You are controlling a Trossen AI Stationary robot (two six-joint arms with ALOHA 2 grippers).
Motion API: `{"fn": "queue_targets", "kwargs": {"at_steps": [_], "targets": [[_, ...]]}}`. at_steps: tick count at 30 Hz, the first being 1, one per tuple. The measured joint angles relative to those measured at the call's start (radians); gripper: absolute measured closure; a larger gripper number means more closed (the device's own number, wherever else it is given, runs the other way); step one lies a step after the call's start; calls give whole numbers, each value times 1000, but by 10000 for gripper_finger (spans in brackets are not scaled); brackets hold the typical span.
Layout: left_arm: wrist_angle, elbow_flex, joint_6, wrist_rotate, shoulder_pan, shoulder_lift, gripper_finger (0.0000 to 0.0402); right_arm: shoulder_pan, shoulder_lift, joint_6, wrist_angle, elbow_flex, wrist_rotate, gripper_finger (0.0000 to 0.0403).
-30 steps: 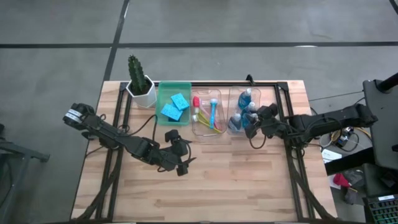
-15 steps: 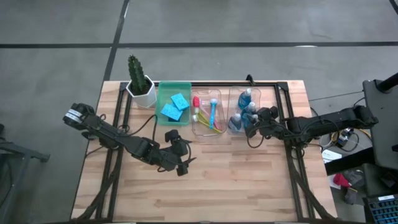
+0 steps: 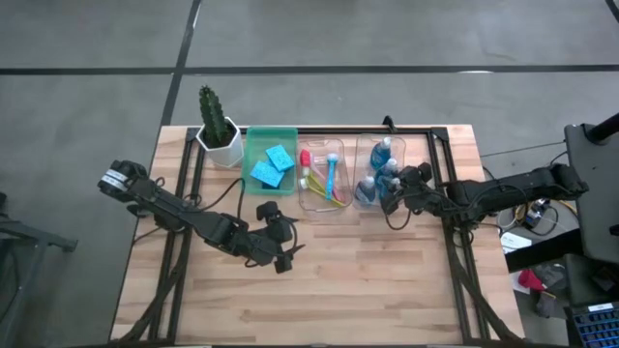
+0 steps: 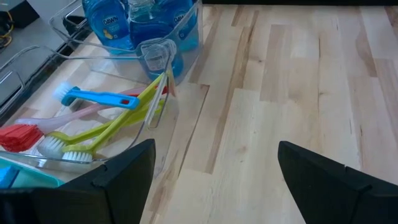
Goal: Pick & Place Kitchen Sink Supplies
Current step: Put the blue dishwashing liquid bottle into the right transparent bin, then return to Home Position
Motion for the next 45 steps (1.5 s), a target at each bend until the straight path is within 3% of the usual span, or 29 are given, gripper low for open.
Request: {"fn": "queue_targets", "kwargs": {"at_steps": [10, 17, 20, 23, 26, 30, 32, 34, 39, 42, 45], "targets": [[0, -2, 0, -12, 1, 0, 71, 0, 0, -225, 3, 184, 4, 156], [0, -21, -4, -23, 2, 0, 72, 0, 1, -296, 6, 301, -19, 147], [4, -38, -7, -26, 2, 0, 85, 0, 1, -299, 2, 293, -25, 178], [15, -54, -61, -35, 13, 0, 121, 0, -3, -292, -24, 274, -34, 234], [15, -68, -86, -13, 37, 0, 181, 0, -21, -266, -43, 240, -68, 304], [29, -82, -60, 20, 59, -1, 296, 3, -77, -261, -35, 179, -191, 383], [64, -89, -10, 45, 63, -4, 358, 10, -119, -265, -11, 137, -237, 388], [142, -111, 59, 82, 67, -8, 388, 21, -171, -299, 39, 88, -262, 392], [400, -247, 205, 206, 83, -30, 390, 36, -318, -472, 207, -35, -421, 394], [476, -337, 216, 191, 98, -89, 399, 35, -396, -572, 251, -78, -477, 394], [565, -446, 214, 207, 123, -192, 400, 35, -464, -552, 251, -124, -482, 394]]}}
